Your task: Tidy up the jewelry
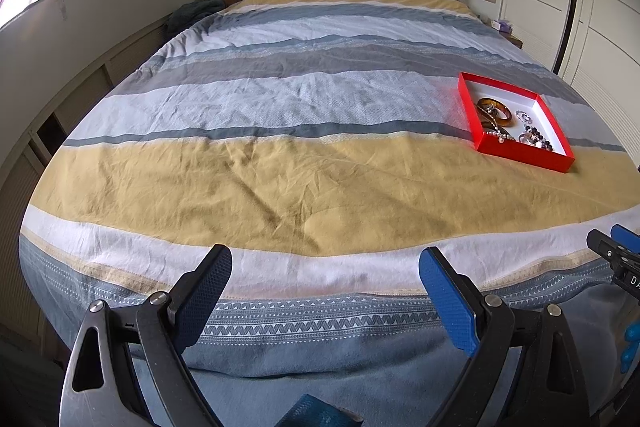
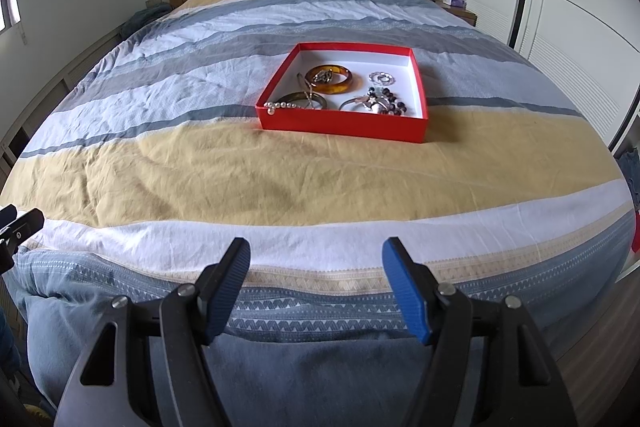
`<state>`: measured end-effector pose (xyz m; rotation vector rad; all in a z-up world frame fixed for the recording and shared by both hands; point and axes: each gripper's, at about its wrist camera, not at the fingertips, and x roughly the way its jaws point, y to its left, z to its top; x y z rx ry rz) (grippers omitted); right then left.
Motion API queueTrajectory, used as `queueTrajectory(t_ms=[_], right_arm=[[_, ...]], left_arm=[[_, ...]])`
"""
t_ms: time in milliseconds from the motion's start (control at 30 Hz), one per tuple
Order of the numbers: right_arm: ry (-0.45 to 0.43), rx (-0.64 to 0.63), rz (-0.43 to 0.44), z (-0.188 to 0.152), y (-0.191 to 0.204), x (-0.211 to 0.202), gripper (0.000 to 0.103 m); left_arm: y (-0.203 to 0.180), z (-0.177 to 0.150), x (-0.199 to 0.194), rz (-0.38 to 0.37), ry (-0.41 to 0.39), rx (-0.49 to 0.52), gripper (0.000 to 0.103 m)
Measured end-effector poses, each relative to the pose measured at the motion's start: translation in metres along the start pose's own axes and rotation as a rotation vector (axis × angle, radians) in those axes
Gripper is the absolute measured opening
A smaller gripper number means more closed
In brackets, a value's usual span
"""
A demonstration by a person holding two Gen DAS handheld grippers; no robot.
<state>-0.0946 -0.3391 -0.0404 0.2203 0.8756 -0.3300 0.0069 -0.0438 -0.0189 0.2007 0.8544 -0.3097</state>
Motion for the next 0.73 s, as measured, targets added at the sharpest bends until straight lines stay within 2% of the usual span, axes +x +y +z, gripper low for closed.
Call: queueTrajectory(t_ms=[733], right_arm=[[0.014,-0.002,0.001,-0.0075,-0.0030,0.0012,0.067]], left_arm=[[0.0010,-0.0009,0.0023,0.001,0.015,-0.010,0.093]])
